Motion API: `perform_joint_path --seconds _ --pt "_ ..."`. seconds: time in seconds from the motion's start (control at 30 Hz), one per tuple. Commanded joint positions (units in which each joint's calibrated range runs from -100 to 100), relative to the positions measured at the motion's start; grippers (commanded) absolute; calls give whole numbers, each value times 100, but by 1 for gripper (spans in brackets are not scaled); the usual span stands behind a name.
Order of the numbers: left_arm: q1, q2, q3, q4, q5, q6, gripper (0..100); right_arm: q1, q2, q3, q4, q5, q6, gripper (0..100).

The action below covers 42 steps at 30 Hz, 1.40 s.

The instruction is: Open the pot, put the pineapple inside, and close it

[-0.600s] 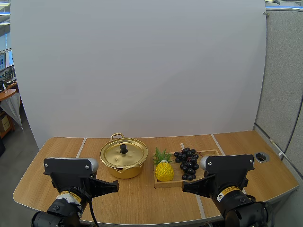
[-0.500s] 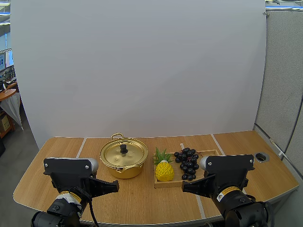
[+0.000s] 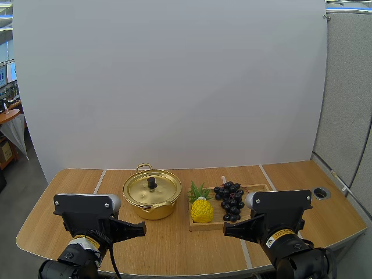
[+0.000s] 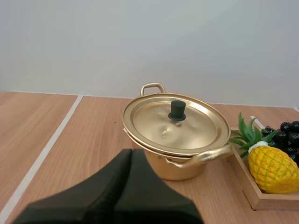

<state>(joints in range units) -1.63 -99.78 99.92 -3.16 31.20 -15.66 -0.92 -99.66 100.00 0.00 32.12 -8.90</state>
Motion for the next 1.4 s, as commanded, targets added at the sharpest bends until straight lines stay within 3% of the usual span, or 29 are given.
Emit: perform_joint_path --seconds 0.0,0.47,0.67,0.77,0.97,1.07,1.37 --pt "-22 -22 -40 46 11 -24 0 -31 -34 -15 66 -40 -46 0" --pt "-22 -22 -2182 61 85 543 0 -31 -34 -2254 182 960 -46 0" --pt "-22 -22 -3052 61 1206 543 0 -31 -34 -3260 172 1985 -46 0" --pt "-22 -22 -3555 61 2314 543 0 -31 -34 -3709 271 3225 -46 0" --pt "-22 -22 -3753 61 2650 543 0 -31 -21 -3814 934 4080 -858 0" --pt "-22 209 -3797 61 2650 543 0 -31 284 -3814 1175 4259 -955 0" --pt "-22 1954 -4036 61 2595 543 0 -31 2354 -3831 1223 4111 -1162 0"
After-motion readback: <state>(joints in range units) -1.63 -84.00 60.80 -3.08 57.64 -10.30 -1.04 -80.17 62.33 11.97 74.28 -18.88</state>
